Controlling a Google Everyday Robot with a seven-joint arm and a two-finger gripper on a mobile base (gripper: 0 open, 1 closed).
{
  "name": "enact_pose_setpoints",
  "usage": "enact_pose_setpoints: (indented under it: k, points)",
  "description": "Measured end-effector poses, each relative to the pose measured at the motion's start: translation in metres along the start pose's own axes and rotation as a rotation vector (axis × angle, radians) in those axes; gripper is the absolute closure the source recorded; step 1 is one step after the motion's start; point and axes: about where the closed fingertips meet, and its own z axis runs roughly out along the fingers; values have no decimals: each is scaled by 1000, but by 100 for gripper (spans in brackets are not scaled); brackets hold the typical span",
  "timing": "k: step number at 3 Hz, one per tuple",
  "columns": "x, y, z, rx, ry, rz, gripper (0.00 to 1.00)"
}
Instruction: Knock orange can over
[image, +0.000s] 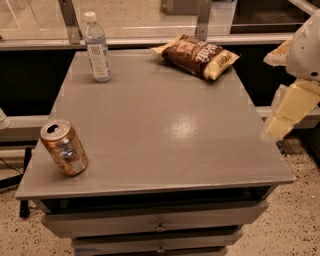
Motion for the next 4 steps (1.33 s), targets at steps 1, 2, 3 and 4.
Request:
enact_pose_setpoints:
  k: [1,2,3,4]
  points:
    - [-37,3,32,-46,-190,21,0]
    - [-93,17,61,-105,-412,13,0]
    - [-138,41,69,-166,-595,24,0]
    - [-163,52,56,-207,-680,39,0]
